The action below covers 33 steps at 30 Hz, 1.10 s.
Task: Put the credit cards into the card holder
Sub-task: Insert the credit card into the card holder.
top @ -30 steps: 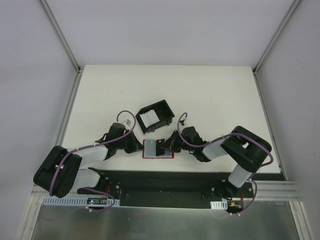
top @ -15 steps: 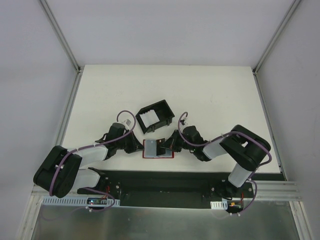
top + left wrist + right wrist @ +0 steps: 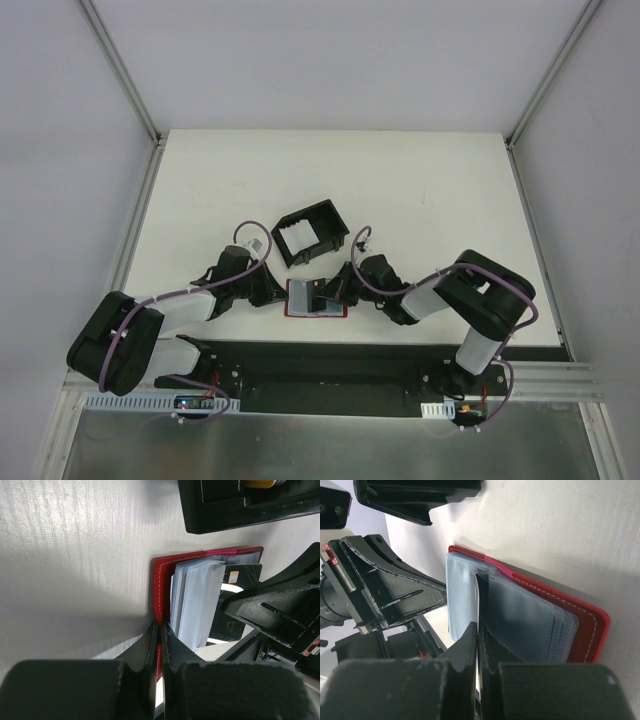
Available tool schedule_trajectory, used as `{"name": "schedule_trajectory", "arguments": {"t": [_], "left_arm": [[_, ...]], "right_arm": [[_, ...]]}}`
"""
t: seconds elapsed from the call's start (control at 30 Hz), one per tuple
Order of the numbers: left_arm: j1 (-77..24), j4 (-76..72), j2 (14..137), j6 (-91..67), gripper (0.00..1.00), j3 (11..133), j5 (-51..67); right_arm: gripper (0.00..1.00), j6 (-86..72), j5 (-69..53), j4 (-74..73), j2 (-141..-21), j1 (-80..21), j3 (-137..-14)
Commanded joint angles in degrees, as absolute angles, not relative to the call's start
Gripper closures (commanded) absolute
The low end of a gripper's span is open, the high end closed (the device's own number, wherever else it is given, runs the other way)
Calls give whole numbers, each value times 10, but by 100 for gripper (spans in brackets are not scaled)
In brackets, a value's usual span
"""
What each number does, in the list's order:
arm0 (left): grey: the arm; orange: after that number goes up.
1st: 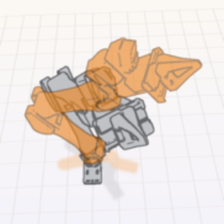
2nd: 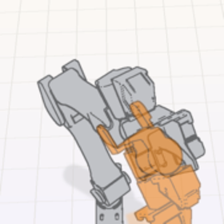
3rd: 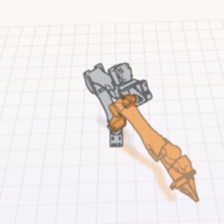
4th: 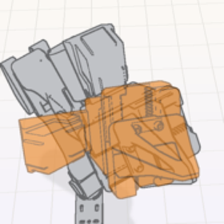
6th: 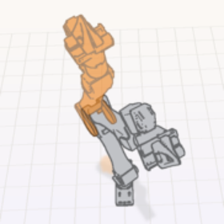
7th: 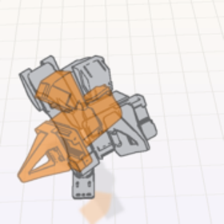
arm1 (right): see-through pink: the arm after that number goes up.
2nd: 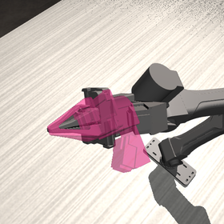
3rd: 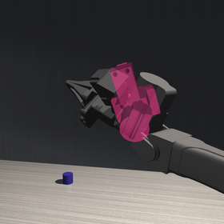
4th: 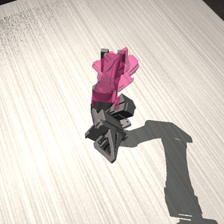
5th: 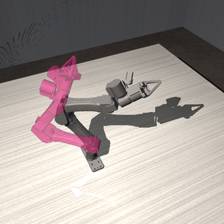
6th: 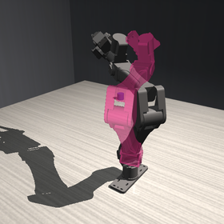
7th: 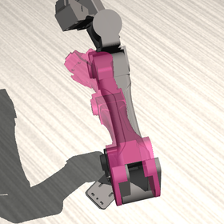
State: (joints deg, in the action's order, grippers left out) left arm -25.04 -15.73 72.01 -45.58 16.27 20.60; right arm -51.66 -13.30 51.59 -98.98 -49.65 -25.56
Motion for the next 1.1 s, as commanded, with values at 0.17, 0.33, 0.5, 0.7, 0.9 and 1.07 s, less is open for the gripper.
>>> {"name": "schedule_trajectory", "arguments": {"t": [0.17, 0.33, 0.5, 0.7, 0.9, 1.07], "left_arm": [[-250, -81, 727, -430, 100, 143, 174], [-250, -82, 717, -431, 100, 138, 172], [-250, -82, 715, -431, 100, 141, 175], [-250, -82, 711, -430, 100, 139, 178], [-250, -82, 713, -429, 100, 145, 179], [-250, -81, 712, -427, 100, 144, 182]], "right_arm": [[99, -533, -88, 512, -1026, -501, -264], [91, -540, -99, 494, -1036, -526, -281], [70, -513, -63, 397, -985, -531, -287], [48, -410, 53, 102, -883, -529, -359], [48, -382, 27, 64, -891, -538, -397], [53, -381, 6, 83, -925, -557, -424]]}}
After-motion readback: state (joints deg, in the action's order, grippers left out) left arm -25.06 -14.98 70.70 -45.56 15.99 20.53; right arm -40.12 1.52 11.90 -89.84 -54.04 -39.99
